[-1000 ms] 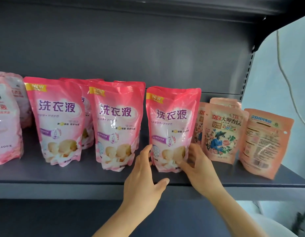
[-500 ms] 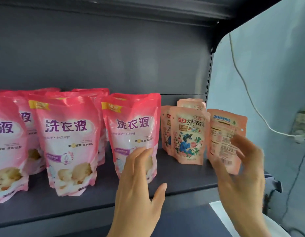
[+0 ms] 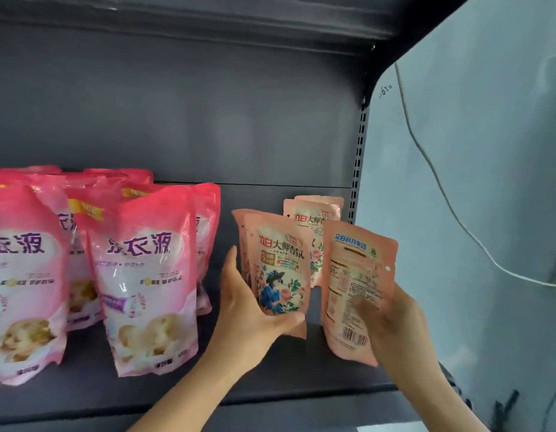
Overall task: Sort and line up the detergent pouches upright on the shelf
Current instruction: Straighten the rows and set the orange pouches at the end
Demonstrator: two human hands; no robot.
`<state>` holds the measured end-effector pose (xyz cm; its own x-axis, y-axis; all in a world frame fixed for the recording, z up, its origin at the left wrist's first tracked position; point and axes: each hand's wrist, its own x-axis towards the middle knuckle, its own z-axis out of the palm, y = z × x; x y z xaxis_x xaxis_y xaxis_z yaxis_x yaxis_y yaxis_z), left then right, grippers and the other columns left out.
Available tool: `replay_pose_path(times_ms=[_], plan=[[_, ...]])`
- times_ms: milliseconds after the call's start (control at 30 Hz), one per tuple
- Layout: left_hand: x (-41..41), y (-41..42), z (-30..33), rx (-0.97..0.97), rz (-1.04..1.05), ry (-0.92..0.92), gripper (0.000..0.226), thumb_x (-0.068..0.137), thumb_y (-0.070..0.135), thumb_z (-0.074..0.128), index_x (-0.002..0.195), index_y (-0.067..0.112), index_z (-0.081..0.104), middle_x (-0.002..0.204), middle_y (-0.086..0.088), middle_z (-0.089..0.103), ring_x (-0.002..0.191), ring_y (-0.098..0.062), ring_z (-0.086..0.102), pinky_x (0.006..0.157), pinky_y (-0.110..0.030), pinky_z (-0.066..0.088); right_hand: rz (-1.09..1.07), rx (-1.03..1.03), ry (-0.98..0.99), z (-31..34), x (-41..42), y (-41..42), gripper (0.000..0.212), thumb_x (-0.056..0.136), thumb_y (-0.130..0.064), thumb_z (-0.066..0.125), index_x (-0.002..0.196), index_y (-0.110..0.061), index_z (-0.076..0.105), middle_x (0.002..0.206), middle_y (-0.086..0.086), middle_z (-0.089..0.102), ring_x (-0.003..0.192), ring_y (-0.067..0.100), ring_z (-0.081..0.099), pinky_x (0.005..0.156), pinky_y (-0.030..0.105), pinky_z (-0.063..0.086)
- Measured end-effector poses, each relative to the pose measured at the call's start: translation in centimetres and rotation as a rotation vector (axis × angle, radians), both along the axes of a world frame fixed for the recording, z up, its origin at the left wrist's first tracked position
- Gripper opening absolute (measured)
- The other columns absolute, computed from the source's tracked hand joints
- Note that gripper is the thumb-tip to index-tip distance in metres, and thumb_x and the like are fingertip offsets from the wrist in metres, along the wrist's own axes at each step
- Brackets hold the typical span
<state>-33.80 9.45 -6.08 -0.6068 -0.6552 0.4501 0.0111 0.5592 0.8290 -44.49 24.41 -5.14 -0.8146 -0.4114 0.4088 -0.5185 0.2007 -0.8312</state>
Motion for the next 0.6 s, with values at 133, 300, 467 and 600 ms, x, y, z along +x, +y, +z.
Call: replay_pose_path(times_ms=[133, 300, 467, 600], plan=[[-2.5, 0.1, -1.0, 0.067, 0.048, 0.014, 0.142, 0.050, 0.019, 0.092, 0.144, 0.039, -0.013, 0.150, 0.008, 0.018, 0.134, -0.006, 0.031, 0.113, -0.032, 0.032, 0.074, -0.013, -0.034, 0.0, -2.6, 0.3, 0.024, 0.093, -0.005, 0.050, 0.105, -0.025, 0.057, 0.094, -0.006, 0.063, 0.082, 0.014, 0.060, 0.058, 0.016, 0.041], [-3.8, 0.7, -1.9, 0.123, 0.064, 0.014, 0.138, 0.032, 0.042, 0.086, 0.133, 0.059, -0.007, 0.144, 0.011, 0.027, 0.129, -0.008, 0.041, 0.107, -0.037, 0.041, 0.199, -0.011, -0.025, -0.5, -4.7, 0.3, 0.027, 0.092, -0.009, 0.052, 0.113, -0.026, 0.057, 0.101, -0.005, 0.066, 0.092, 0.015, 0.063, 0.068, 0.020, 0.045], [-3.9, 0.4, -0.9, 0.152, 0.067, 0.026, 0.141, 0.032, 0.040, 0.088, 0.136, 0.055, -0.006, 0.138, 0.019, 0.027, 0.127, -0.002, 0.038, 0.109, -0.033, 0.038, 0.388, 0.036, -0.114, -1.1, -5.3, 0.0, 0.035, 0.093, -0.010, 0.052, 0.119, -0.033, 0.048, 0.107, -0.010, 0.065, 0.094, 0.003, 0.060, 0.075, 0.018, 0.046], [-3.8, -1.1, 0.7, 0.306, -0.042, 0.086, 0.136, 0.051, 0.029, 0.089, 0.145, 0.034, -0.008, 0.121, 0.022, 0.035, 0.109, 0.004, 0.042, 0.096, -0.025, 0.036, 0.495, 0.151, -0.114, -1.7, -5.8, -0.4, 0.047, 0.091, -0.012, 0.055, 0.110, -0.054, 0.044, 0.106, -0.025, 0.065, 0.099, -0.004, 0.062, 0.076, 0.013, 0.049]])
